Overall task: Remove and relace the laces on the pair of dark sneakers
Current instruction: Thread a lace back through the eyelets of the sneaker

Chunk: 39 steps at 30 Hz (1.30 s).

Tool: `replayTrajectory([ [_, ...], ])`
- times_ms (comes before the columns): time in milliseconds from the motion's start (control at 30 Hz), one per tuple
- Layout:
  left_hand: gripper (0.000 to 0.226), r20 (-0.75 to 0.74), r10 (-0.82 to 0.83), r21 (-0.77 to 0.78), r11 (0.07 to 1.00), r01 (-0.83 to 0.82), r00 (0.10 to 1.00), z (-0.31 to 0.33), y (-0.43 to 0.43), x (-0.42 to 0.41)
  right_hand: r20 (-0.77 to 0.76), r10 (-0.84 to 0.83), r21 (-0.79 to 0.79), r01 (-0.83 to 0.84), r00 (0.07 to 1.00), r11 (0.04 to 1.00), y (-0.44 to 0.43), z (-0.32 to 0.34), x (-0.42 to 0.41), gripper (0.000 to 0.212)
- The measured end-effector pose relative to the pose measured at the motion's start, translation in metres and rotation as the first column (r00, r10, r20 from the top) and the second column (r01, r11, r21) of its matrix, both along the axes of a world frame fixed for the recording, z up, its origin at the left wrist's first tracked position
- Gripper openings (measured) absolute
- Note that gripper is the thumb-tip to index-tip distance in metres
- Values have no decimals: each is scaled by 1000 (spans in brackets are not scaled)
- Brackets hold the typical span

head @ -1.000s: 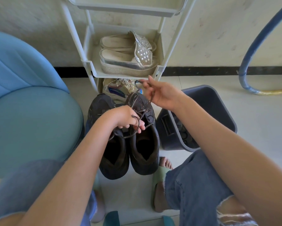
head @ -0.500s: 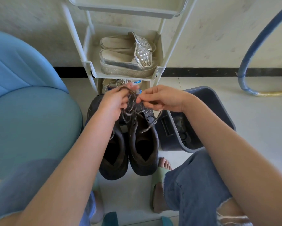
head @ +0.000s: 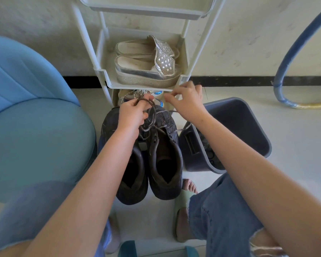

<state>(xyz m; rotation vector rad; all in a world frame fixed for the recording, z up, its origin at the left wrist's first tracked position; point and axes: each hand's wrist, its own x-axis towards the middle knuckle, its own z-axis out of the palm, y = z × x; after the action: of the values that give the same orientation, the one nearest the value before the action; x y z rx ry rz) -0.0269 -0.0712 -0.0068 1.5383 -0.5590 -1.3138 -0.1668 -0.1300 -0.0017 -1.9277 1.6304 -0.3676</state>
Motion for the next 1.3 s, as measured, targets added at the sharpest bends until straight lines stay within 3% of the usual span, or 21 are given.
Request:
replayTrajectory([
  [100, 18, 25, -67, 43, 997, 66, 997, -1, -2, -2, 249, -35, 435, -80, 968, 897, 12, 5, 6, 53],
  [200, 23, 212, -257, 96, 966, 242, 943, 0, -1, -4, 471, -237, 674, -174, 849, 718, 15, -2, 8, 38],
  [333, 19, 338, -333, 47, 940, 338, 880, 0, 2, -3, 573, -466, 719, -142, 674, 680, 6, -4, 6, 13],
  [433, 18, 462, -310, -5, 936, 352, 831, -4, 3, -4, 572, -492, 706, -89, 656, 702, 9, -5, 10, 12],
  [533, 20, 623, -317, 13, 918, 396, 715, -5, 5, -3, 558, -556, 712, -13, 616, 702, 12, -9, 18, 18],
  [700, 18, 662, -319, 51, 922, 384, 678, -5, 6, 3, 536, -589, 628, 181, 605, 757, 8, -5, 18, 17],
  [833, 14, 560, -344, 77, 927, 367, 754, -1, 8, 4, 642, -602, 600, 177, 475, 780, 4, 3, 11, 19],
  [933, 21, 525, -406, 145, 909, 391, 748, 5, 8, 8, 659, -604, 571, 226, 448, 789, 3, 3, 8, 18],
  [1033, 27, 270, -527, 198, 849, 490, 805, 13, 9, 8, 674, -577, 523, 255, 461, 814, 0, 2, 6, 21],
  [1100, 27, 79, -561, 184, 821, 541, 824, 17, 10, 5, 640, -539, 574, 126, 548, 809, 1, 3, 7, 41],
  [1167, 26, -89, -469, 153, 865, 478, 878, 19, 10, 2, 579, -441, 698, -139, 686, 702, 6, 4, 9, 68],
  [1233, 21, -304, -279, 150, 930, 335, 911, 18, 8, 0, 613, -300, 730, -377, 731, 570, 11, 3, 11, 62],
  [1300, 16, -494, -130, 169, 955, 242, 860, 16, 6, -2, 662, -315, 723, -468, 680, 508, 12, 1, 13, 43],
])
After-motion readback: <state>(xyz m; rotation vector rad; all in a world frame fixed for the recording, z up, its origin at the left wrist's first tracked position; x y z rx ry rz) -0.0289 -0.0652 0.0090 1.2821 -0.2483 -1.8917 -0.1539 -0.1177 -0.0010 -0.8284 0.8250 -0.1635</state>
